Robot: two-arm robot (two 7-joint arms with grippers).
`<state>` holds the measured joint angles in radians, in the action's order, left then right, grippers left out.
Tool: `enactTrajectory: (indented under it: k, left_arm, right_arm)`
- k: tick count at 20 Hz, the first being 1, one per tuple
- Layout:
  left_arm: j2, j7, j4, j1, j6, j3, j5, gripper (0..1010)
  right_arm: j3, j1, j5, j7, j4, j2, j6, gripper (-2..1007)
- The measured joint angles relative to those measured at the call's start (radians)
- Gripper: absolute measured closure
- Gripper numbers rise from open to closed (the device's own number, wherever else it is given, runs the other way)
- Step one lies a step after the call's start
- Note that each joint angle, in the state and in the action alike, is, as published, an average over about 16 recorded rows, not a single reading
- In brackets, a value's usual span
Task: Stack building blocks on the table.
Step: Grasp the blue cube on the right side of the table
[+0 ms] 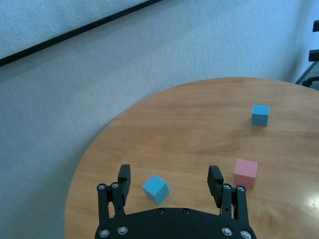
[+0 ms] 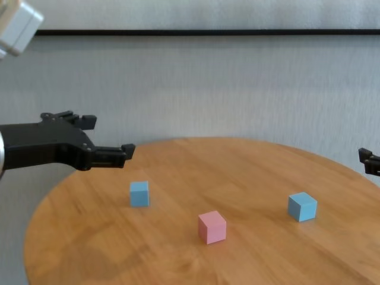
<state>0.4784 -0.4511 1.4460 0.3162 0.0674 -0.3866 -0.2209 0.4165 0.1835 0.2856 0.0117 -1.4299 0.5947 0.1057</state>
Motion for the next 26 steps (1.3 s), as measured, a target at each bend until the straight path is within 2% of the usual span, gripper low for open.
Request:
enactTrajectory:
  k: [5, 9, 12, 15, 19, 26]
  left_arm:
    - [0.026, 0.018, 0.046, -0.038, 0.011, 0.026, -0.005, 9]
    - [0.026, 0.017, 0.045, -0.039, 0.012, 0.026, -0.004, 9]
    - [0.022, 0.015, 0.038, -0.034, 0.009, 0.023, -0.004, 9]
    - [0.019, 0.013, 0.032, -0.029, 0.007, 0.020, -0.004, 9]
    - [0.016, 0.011, 0.027, -0.025, 0.005, 0.017, -0.003, 9]
    - [0.013, 0.010, 0.021, -0.020, 0.002, 0.014, -0.003, 9]
  right_arm:
    - [-0.025, -0.016, 0.042, 0.034, -0.033, -0.002, -0.058, 5]
    - [-0.039, -0.030, 0.074, 0.068, -0.068, 0.002, -0.111, 5]
    - [-0.039, -0.038, 0.085, 0.093, -0.090, 0.006, -0.148, 5]
    - [-0.032, -0.039, 0.082, 0.113, -0.101, 0.006, -0.178, 5]
    - [-0.020, -0.034, 0.065, 0.128, -0.101, -0.002, -0.199, 5]
    - [-0.012, -0.012, 0.041, 0.124, -0.072, -0.043, -0.238, 5]
